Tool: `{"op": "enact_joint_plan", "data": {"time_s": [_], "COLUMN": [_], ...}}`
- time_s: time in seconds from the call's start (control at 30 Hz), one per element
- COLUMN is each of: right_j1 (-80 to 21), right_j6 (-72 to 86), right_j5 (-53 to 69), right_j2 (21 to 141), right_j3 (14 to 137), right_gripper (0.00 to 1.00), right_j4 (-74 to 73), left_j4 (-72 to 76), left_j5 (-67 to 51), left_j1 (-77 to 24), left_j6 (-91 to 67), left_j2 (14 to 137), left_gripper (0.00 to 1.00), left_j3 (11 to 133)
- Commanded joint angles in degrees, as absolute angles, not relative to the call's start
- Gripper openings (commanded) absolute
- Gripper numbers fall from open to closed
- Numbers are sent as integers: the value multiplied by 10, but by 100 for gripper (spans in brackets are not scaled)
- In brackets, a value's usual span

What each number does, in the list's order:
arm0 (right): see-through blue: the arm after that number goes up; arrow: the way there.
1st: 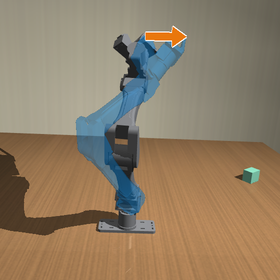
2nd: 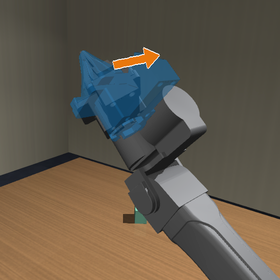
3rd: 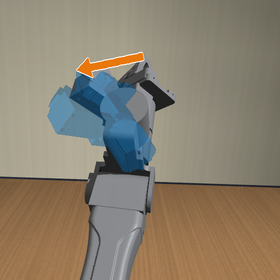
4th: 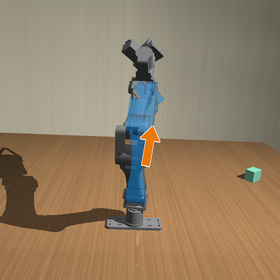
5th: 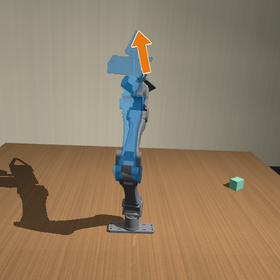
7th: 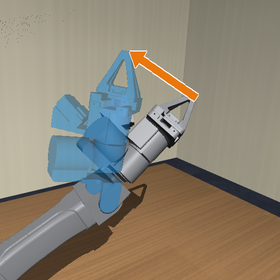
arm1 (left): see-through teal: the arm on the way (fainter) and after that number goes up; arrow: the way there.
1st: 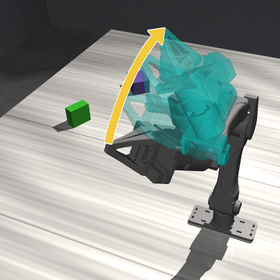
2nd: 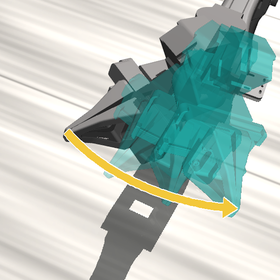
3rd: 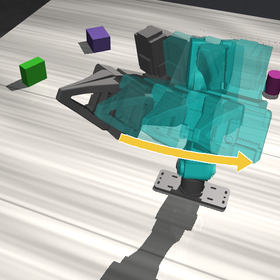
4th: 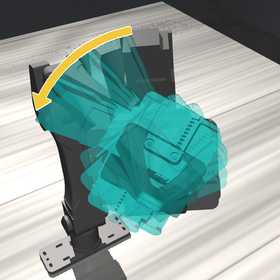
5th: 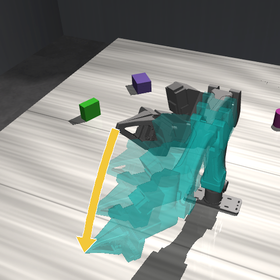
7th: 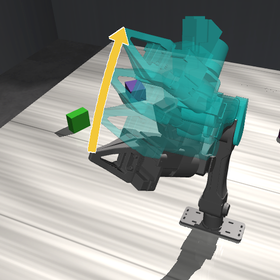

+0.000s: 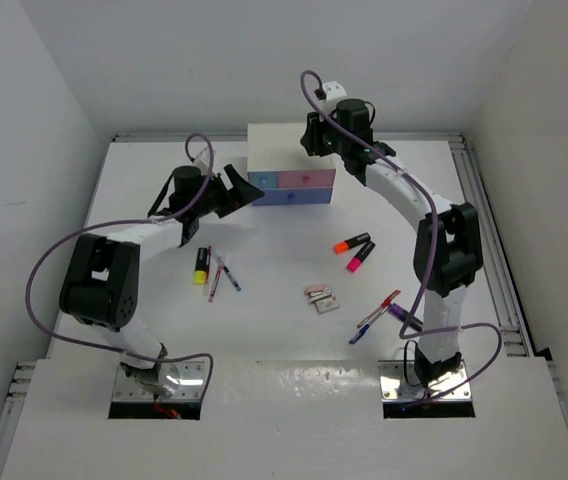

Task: Sort the stationery into containers
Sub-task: Open the drawer

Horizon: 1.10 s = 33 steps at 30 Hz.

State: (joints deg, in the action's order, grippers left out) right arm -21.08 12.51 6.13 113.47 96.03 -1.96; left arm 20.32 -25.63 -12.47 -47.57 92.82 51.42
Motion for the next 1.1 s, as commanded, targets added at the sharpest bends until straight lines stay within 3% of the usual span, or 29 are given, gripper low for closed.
{"op": "enact_joint_plan", "data": {"time_s": [0.0,0.17,0.47,1.07], "right_j1": [-219,-233,-244,-258], "right_j6": [140,152,154,159], "right_j5": [67,81,83,97], "right_j2": [1147,1158,1176,1179], "right_j3": [992,988,975,952], "right_gripper": [36,33,30,25], "right_j4": [28,23,26,12], "left_j4": [257,228,289,381], "left_j5": [-251,-245,-270,-263], "left_j1": [-133,-133,-134,-129], "left_j6": [-504,-504,-572,-638], "left_j2": [967,1019,1078,1114], "left_gripper": [85,81,48,43], "left_j3": [569,637,632,633]}}
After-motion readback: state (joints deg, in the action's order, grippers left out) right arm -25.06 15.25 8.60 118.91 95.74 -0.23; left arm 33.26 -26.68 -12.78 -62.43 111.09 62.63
